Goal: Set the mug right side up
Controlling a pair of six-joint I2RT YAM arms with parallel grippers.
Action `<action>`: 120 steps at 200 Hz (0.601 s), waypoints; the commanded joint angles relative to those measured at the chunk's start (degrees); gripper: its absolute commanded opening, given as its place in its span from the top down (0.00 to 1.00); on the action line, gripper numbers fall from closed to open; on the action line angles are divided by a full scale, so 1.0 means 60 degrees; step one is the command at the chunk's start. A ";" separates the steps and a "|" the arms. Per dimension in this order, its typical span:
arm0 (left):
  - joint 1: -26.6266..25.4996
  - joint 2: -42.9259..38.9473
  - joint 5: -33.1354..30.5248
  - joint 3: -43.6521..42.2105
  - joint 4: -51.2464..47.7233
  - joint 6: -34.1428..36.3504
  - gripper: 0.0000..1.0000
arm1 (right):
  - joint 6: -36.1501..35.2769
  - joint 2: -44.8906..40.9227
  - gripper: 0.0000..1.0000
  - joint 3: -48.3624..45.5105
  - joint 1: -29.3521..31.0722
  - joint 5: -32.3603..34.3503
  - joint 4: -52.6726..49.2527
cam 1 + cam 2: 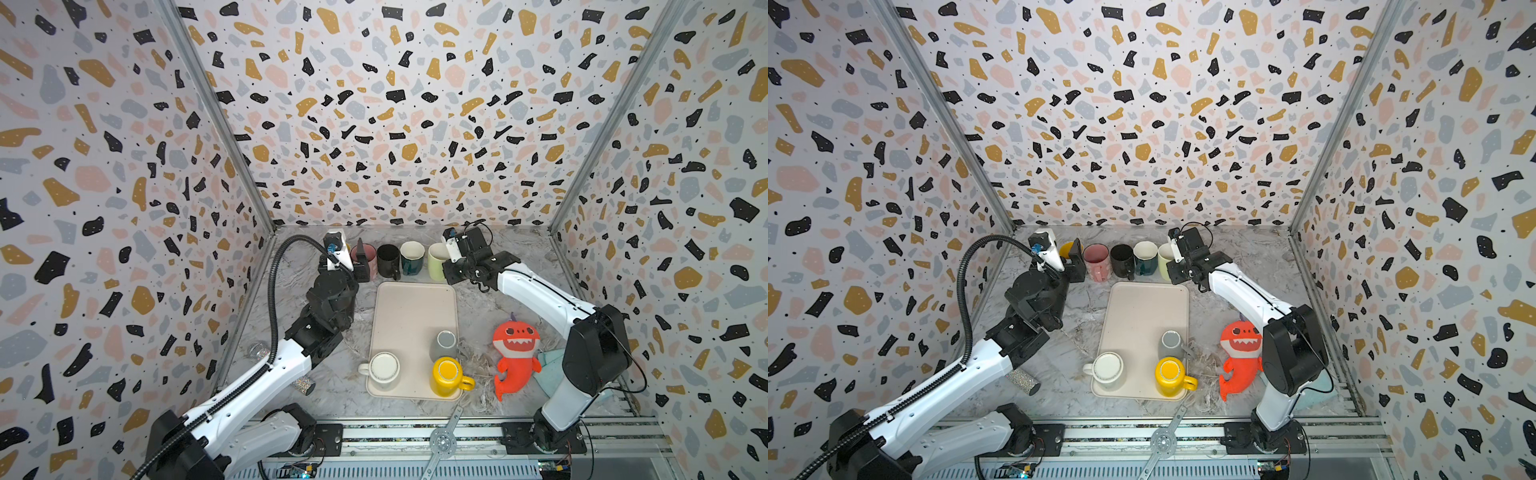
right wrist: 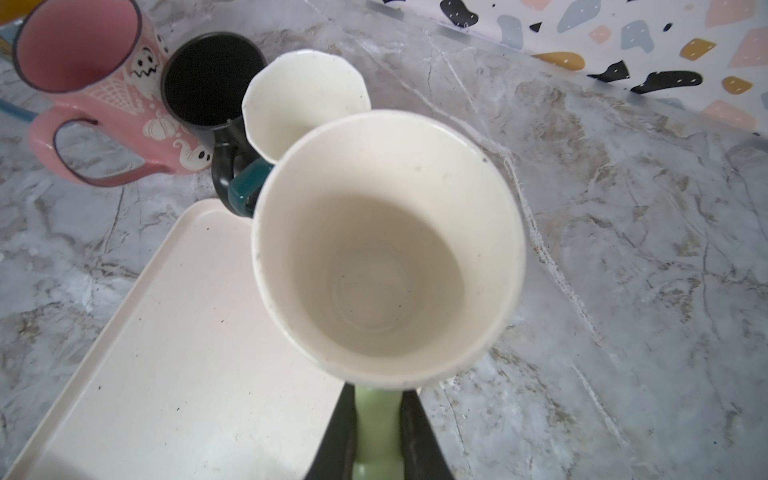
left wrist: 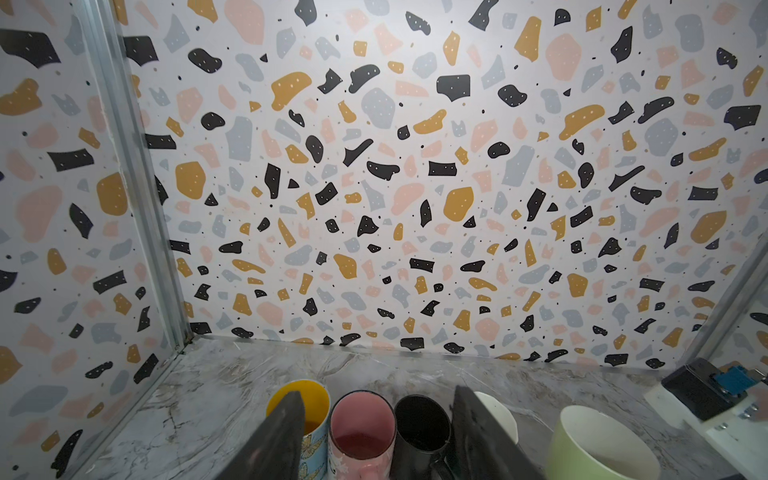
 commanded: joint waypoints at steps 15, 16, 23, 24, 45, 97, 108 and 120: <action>0.0693 0.0362 0.1927 0.0513 -0.1073 -0.1518 0.41 | 0.0318 0.0105 1.00 0.0185 -0.0133 0.0328 0.1374; 0.0707 0.0373 0.1959 0.0515 -0.1083 -0.1535 0.41 | 0.0321 0.0122 1.00 0.0184 -0.0135 0.0325 0.1381; 0.0844 0.0445 0.2225 0.0556 -0.1155 -0.1679 0.41 | 0.0336 0.0203 1.00 0.0178 -0.0156 0.0340 0.1494; 0.0864 0.0451 0.2262 0.0551 -0.1168 -0.1696 0.41 | 0.0329 0.0215 1.00 0.0181 -0.0161 0.0346 0.1506; 0.1218 0.0637 0.2965 0.0626 -0.1297 -0.2086 0.41 | 0.0357 0.0387 1.00 0.0169 -0.0203 0.0456 0.1826; 0.1757 0.0896 0.3987 0.0621 -0.1337 -0.2612 0.41 | 0.0300 0.0901 1.00 0.0154 -0.0255 0.0490 0.2552; 0.1829 0.0912 0.4108 0.0605 -0.1329 -0.2668 0.41 | 0.0304 0.1033 1.00 0.0169 -0.0258 0.0501 0.2615; 0.1884 0.0948 0.4226 0.0605 -0.1329 -0.2704 0.41 | 0.0311 0.1143 1.00 0.0156 -0.0257 0.0513 0.2720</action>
